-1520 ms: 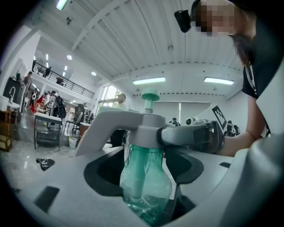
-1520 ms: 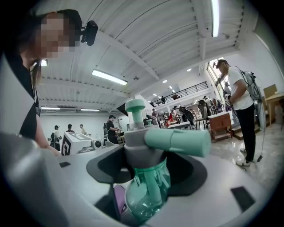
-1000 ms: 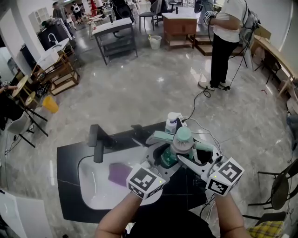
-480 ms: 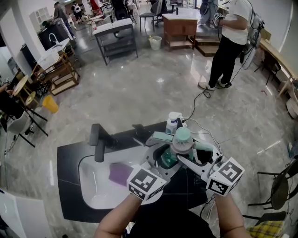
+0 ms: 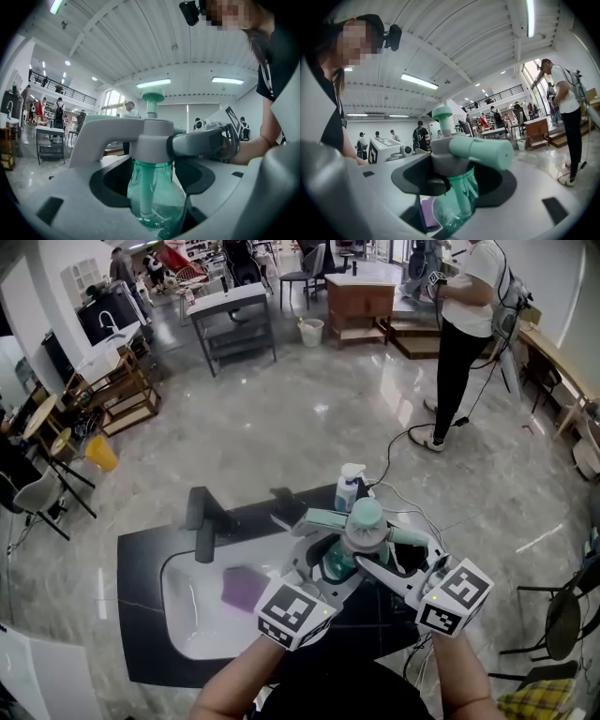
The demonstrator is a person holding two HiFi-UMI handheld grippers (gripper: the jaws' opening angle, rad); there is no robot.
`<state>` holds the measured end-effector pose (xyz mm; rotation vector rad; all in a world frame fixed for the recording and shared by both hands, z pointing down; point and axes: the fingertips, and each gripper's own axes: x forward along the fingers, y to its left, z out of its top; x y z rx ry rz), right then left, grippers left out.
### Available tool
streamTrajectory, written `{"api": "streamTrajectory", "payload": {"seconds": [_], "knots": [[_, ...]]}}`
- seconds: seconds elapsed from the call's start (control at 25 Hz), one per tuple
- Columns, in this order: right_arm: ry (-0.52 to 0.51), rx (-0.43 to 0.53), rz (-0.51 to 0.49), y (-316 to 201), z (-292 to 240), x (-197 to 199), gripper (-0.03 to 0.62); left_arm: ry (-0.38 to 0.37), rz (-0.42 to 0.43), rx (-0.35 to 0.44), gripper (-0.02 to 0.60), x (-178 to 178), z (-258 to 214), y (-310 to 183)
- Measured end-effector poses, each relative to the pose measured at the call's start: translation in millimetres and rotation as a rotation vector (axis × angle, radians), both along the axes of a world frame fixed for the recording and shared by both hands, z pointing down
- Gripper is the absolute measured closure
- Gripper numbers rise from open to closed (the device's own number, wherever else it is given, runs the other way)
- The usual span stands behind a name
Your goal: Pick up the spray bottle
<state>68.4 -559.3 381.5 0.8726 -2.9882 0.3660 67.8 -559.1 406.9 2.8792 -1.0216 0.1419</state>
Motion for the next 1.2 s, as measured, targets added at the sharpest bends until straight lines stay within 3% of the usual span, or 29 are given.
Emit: {"api": "streamTrajectory", "payload": {"seconds": [0.36, 1.2], "knots": [[0.004, 0.0, 0.01, 32.9, -9.7, -12.4, 0.328, -0.009, 0.007, -0.008, 0.314, -12.0, -10.2, 32.6], [0.004, -0.038, 0.105, 138.1, -30.6, -60.8, 0.329, -0.03, 0.109, -0.036, 0.314, -60.0, -32.6, 138.5]]}}
